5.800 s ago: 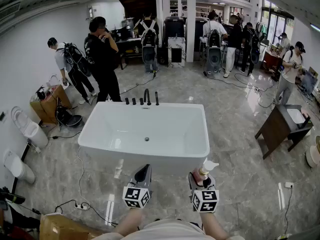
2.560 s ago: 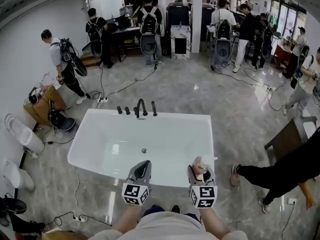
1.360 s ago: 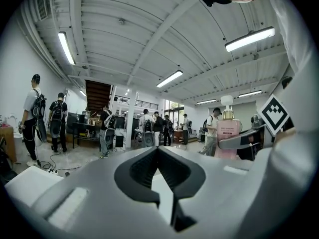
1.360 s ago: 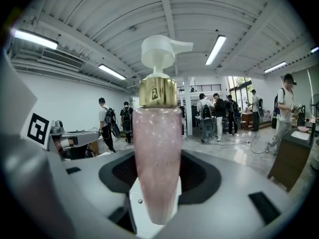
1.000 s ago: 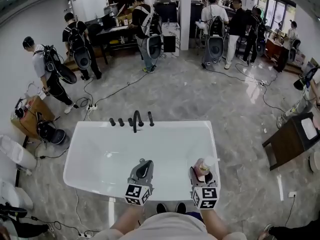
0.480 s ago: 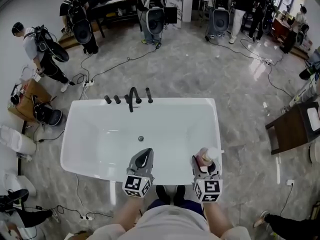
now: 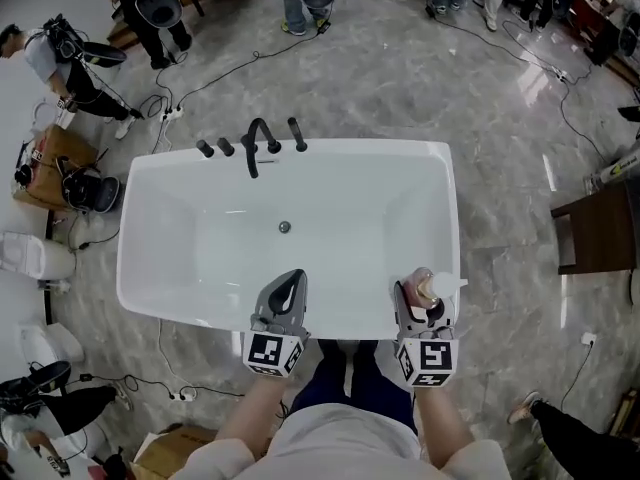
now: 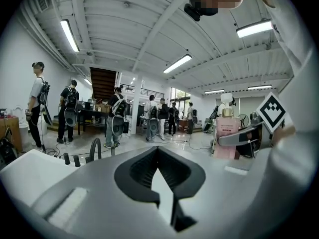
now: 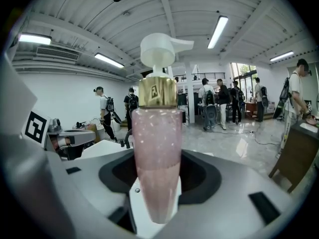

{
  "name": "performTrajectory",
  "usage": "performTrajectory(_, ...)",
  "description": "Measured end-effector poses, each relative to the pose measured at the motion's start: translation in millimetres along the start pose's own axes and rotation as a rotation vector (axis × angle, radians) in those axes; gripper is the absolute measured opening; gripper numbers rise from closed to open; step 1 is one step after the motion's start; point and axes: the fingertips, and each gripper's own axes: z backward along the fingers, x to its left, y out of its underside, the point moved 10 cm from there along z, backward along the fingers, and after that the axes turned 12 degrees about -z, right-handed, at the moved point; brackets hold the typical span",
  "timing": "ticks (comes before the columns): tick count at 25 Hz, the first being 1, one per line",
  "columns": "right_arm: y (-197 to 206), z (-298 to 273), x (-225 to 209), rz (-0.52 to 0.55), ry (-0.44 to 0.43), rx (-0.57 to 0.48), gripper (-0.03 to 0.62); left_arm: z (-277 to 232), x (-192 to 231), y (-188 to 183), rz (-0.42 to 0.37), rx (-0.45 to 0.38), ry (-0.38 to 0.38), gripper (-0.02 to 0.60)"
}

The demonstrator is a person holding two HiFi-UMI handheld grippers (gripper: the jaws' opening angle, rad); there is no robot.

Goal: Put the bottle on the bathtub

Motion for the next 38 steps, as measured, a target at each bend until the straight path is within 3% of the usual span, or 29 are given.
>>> performTrajectory(9, 46.5, -58.4, -32.1, -0.018, 0.0, 0.047, 0.218, -49.5, -1.0, 44.6, -0.045, 0.018, 0.045, 0.008)
performTrajectory(14, 81.0, -95.0, -48.9, -0.024, -0.005, 0.074, 0.218, -70.7, -2.0, 90.9, -0.008, 0.058, 0.034, 0.008)
performTrajectory(23, 123.8, -131.5, -66.7, -0.026, -0.006, 0.096, 0.218, -93.6, -4.5, 140.9, 0.024, 0.078, -0.004, 0.008)
performTrajectory(38, 152.2, -237.0, -84.3, -0.006, 0.015, 0.098, 0.218, -123.5, 18.6, 186.9, 0.058, 0.132, -0.001, 0.008)
